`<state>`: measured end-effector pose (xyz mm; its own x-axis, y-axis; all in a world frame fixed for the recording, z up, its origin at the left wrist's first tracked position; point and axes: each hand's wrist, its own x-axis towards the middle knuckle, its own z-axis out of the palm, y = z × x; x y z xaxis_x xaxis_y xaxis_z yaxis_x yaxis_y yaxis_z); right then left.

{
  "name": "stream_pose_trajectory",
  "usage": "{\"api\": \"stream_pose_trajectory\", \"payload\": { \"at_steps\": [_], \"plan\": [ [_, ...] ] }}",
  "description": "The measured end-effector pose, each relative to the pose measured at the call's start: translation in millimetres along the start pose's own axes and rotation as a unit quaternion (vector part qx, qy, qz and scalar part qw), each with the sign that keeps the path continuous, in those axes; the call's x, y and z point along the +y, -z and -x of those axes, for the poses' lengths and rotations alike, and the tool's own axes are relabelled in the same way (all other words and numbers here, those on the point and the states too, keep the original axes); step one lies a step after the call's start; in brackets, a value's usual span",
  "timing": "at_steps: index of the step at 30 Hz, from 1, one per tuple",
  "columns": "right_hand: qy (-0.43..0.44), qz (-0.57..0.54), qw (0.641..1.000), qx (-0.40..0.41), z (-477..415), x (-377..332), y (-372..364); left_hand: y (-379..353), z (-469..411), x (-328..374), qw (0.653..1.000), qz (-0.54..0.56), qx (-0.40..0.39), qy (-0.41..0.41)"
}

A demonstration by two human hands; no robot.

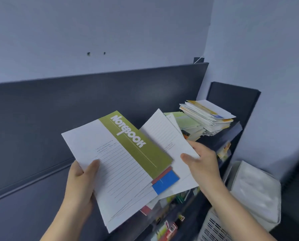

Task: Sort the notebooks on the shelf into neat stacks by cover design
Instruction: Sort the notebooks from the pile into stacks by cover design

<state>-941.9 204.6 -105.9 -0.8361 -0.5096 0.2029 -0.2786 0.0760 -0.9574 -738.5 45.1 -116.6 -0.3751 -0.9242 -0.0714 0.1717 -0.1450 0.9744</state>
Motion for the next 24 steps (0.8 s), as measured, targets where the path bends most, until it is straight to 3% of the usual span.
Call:
{"api": "stream_pose_trajectory", "payload": {
  "at_steps": [3, 6, 10, 13, 16, 18, 20, 24],
  "plan": [
    [0.034, 0.064, 0.997, 0.021, -42.0, 5.4, 0.6, -17.5, -43.8, -16.2, 0.997, -0.059, -0.046, 0.011],
    [0.052, 0.064, 0.996, 0.038, -72.9, 2.8, -3.0, -23.8, -84.0, -43.8, 0.975, -0.211, -0.07, 0.024],
    [0.054, 0.035, 0.998, 0.024, -100.4, 3.9, -13.3, -30.7, -109.6, -68.2, 0.934, -0.35, -0.043, 0.058],
    [0.052, 0.043, 0.998, -0.002, -112.9, 12.0, -20.2, -39.4, -106.3, -65.2, 0.846, -0.532, -0.019, 0.038],
    [0.052, 0.034, 0.998, -0.008, -126.0, 16.2, -22.0, -54.0, -98.0, -48.3, 0.745, -0.662, -0.061, -0.051],
    [0.047, 0.011, 0.999, -0.011, -134.8, 16.4, -20.4, -67.5, -94.3, -38.0, 0.747, -0.645, -0.126, -0.099],
    [0.036, -0.021, 0.999, -0.012, -143.5, 17.2, -15.1, -87.2, -91.1, -31.2, 0.773, -0.598, -0.173, -0.124],
    [0.021, -0.066, 0.997, -0.015, -164.3, 18.1, 8.5, -139.0, -89.6, -26.0, 0.837, -0.499, -0.176, -0.141]
  ]
}}
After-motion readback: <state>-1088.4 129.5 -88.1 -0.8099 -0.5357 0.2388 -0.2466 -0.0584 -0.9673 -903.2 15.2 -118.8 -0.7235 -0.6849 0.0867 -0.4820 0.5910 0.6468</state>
